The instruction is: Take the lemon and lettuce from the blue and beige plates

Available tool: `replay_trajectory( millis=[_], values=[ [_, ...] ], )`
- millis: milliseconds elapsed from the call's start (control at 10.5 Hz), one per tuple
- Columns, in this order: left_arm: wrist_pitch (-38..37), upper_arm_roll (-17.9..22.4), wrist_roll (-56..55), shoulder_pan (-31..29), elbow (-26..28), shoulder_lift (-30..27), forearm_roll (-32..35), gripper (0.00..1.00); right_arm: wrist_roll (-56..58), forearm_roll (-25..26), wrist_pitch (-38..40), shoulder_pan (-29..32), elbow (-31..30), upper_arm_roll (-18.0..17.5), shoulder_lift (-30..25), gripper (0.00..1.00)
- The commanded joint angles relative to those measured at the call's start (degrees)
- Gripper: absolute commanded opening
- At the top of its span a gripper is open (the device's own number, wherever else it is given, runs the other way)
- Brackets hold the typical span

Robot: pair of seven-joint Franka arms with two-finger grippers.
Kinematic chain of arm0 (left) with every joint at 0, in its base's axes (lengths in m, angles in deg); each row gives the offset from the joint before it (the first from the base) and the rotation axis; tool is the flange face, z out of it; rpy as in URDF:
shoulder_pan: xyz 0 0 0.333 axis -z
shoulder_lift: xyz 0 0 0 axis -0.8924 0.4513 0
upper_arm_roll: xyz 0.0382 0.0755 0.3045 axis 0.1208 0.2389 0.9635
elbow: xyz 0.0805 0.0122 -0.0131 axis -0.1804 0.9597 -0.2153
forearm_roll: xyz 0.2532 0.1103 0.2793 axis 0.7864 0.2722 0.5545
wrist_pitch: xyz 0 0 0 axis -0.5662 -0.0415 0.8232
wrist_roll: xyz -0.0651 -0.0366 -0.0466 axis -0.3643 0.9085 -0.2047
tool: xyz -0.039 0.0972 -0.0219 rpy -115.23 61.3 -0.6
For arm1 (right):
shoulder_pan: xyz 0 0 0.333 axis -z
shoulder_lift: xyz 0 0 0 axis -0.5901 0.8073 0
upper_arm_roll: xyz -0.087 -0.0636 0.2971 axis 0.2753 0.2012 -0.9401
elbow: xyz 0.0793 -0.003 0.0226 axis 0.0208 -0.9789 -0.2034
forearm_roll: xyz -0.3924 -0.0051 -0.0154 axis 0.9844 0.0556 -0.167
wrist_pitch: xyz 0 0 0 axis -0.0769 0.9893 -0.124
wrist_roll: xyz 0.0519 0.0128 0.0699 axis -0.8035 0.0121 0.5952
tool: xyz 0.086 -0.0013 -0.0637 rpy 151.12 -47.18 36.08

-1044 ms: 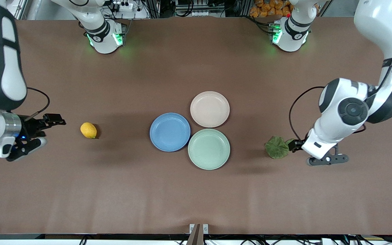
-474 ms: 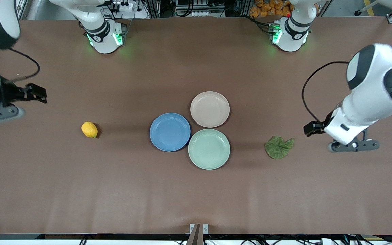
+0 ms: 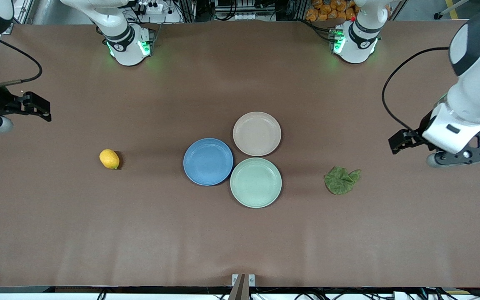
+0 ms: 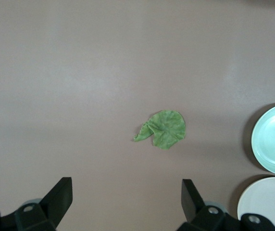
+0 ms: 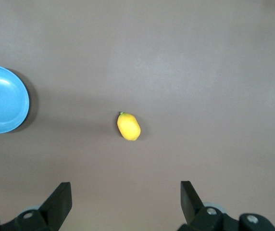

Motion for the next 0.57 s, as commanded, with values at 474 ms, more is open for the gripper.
replay_trajectory(
  millis=[474],
  values=[
    [-3.8, 21.0, 13.0, 14.1, 0.8, -5.9, -6.5, 1.0, -2.3, -0.4, -3.5, -1.5, -3.8, 2.6, -1.4, 1.0]
  ],
)
